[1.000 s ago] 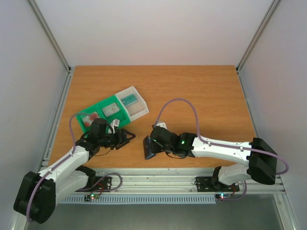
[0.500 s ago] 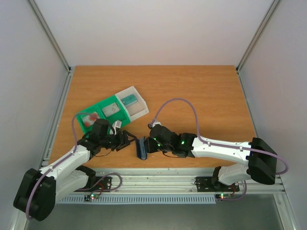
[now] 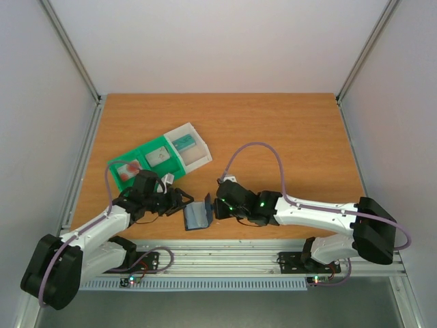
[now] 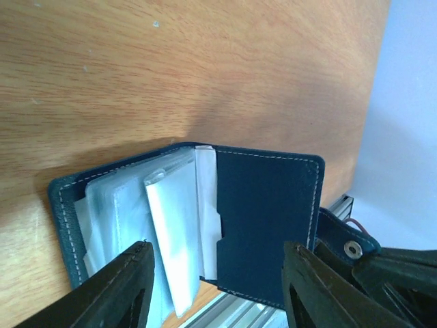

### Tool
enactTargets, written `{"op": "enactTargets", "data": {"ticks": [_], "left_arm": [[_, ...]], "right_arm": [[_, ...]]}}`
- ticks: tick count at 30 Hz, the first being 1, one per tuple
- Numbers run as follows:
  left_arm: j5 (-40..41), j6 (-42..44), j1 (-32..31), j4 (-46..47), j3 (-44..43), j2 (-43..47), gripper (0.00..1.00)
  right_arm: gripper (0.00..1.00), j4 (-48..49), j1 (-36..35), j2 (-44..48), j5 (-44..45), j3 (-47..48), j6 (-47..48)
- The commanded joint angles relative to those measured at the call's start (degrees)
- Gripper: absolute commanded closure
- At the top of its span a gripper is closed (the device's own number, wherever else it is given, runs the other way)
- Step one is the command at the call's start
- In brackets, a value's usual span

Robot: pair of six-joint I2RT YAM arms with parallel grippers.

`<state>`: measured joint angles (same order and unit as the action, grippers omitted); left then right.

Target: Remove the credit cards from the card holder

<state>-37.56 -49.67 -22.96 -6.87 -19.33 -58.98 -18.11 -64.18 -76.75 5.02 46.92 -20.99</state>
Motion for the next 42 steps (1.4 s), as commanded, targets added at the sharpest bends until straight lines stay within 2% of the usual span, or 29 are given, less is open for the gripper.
{"op": "enactTargets", "data": {"ticks": [1,9,14,19,22,34,42], "left_arm": [[2.18,2.12,-0.33,-0.21,0.66,0.16,0.48],[5.01,4.44,-0.33,-3.14,0.22,-0.24,0.49],[5.49,5.54,-0.42,-3.67,0.63,-2.42,0.53],[7.50,5.46,-0.42,-3.25,1.05,-2.97,0.68],[8.62,5.61,-0.48,-3.00,1.09,-3.83,0.69],[2.58,2.38,-0.49,12.79,2.60,-16.29,0.65],[-2.58,-4.31,-1.47,24.54,5.05,-16.46,0.67]], "right_arm": [[0.99,-5.86,0.73,3.01,6.90,-2.95,-0.87],[0.99,-6.59,3.24,2.14,8.89,-8.24,-1.99],[0.99,-5.22,4.37,0.83,8.49,-10.44,-2.56],[0.99,-4.85,4.64,-0.03,8.34,-10.96,-2.82],[0.99,-4.83,4.70,0.09,8.21,-10.97,-2.82],[0.99,-4.50,4.68,0.18,7.99,-10.97,-2.70],[0.99,-3.57,4.69,0.04,7.23,-11.32,-2.61]]}}
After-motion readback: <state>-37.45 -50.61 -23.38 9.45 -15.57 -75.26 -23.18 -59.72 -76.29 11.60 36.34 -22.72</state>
